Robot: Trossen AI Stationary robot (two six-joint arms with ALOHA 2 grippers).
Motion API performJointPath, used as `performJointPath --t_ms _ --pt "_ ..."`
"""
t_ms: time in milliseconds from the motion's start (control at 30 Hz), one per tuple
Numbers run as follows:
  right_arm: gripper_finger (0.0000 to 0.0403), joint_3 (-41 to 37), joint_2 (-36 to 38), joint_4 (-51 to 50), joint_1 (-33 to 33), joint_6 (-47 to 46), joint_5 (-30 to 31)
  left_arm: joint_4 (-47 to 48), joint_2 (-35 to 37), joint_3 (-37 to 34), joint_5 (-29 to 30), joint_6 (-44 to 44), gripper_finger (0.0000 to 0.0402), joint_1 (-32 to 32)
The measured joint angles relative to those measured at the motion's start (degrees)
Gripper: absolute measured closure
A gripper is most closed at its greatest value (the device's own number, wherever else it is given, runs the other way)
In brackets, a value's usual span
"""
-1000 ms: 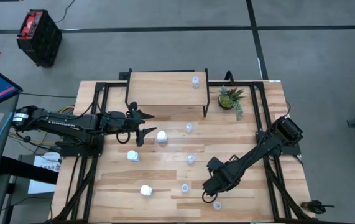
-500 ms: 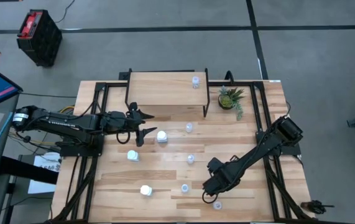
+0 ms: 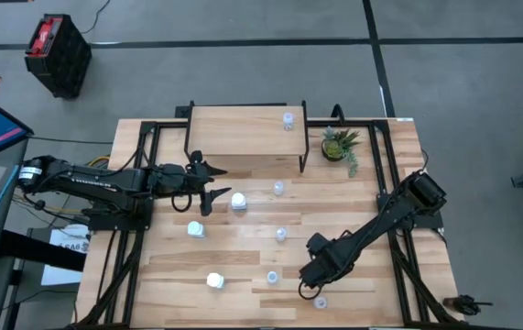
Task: Pick and place medicine bottles onto shelf by color
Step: Put the transparent pill bottle on the shelf aligned with the other transparent pill bottle
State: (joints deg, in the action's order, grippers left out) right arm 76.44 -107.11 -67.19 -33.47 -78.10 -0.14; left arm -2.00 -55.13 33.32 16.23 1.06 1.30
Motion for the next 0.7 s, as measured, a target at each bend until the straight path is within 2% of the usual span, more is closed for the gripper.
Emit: performJointPath --t_ms 367,567,700 --pt "0.0216 0.0 0.0 0.3 0.9 1.5 0.1 0.0 0.0 0.0 0.0 -0.6 0.0164 0.0" --pt "0.0253 0.3 0.0 0.3 2.2 1.7 0.0 0.0 0.0 0.0 0.0 -0.6 0.0164 0.0" --pt "0.0275 4.5 -0.1 -3.1 5.1 4.9 -1.3 0.0 0.0 0.0 0.0 -0.6 0.0164 0.0"
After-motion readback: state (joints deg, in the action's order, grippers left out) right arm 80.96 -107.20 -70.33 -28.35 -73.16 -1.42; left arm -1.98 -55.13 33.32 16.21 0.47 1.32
